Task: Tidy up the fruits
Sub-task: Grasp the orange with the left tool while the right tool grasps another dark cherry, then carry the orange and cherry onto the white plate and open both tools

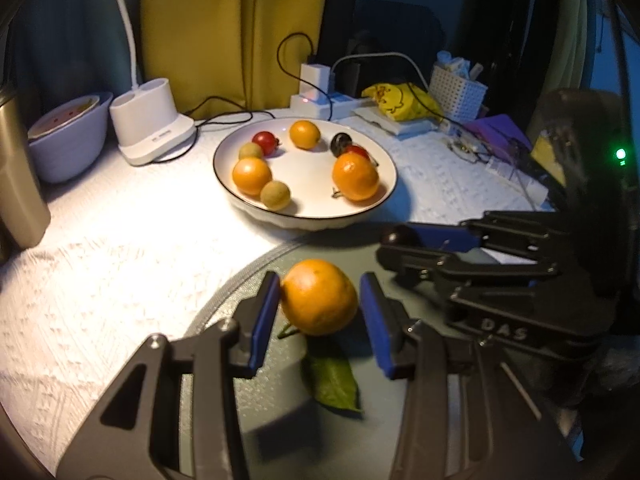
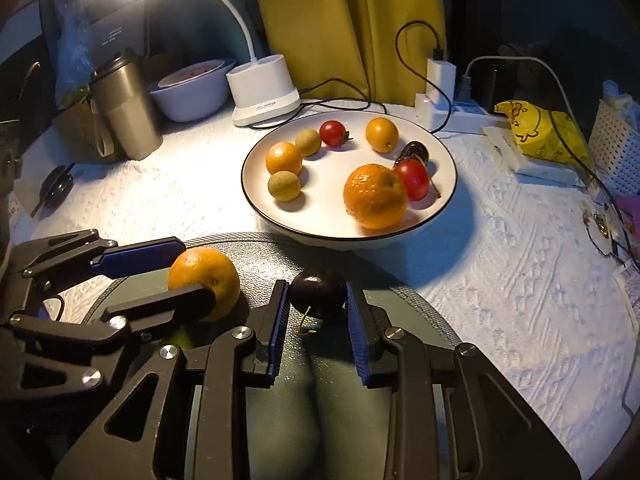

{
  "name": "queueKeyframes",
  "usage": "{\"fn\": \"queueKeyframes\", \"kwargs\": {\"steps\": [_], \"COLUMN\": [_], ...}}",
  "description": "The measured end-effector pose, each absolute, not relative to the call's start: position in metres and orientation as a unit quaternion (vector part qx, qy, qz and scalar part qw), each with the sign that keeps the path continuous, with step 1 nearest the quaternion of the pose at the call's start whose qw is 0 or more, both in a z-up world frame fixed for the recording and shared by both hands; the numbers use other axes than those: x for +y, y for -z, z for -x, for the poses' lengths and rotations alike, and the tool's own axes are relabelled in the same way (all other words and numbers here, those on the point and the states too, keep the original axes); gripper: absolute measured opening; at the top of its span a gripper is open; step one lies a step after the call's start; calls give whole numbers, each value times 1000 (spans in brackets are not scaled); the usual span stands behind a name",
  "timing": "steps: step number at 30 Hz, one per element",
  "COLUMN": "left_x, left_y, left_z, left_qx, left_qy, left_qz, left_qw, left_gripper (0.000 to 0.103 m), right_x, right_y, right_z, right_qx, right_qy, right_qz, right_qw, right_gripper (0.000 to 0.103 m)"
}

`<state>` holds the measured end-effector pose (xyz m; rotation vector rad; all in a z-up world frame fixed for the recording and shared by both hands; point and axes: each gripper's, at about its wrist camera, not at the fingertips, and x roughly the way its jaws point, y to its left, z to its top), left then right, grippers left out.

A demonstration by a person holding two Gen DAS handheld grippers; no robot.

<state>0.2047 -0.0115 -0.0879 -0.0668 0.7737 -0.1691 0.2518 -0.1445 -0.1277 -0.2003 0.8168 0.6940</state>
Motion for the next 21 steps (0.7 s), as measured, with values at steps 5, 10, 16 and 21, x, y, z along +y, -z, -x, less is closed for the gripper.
{"fn": "queueKeyframes", "kwargs": {"steps": [5, 10, 16, 21], "left_x": [-12, -17, -26, -27], "left_y": [90, 89, 89, 88], "left_z": [-209, -213, -218, -225], "left_qx": [376, 381, 384, 385], "left_qy": [78, 76, 77, 82], "left_qz": [24, 10, -25, -31], "left_qw": [923, 921, 920, 919], "left_gripper": [43, 43, 43, 43], "right_x": [-153, -160, -168, -173], "right_y": [122, 115, 108, 105], "right_z": [-254, -255, -259, -260], "right_qx": [384, 375, 367, 363], "right_qy": [-325, -321, -317, -314], "right_qz": [88, 81, 70, 66], "right_qw": [860, 866, 872, 875], "right_gripper": [30, 30, 30, 30]}}
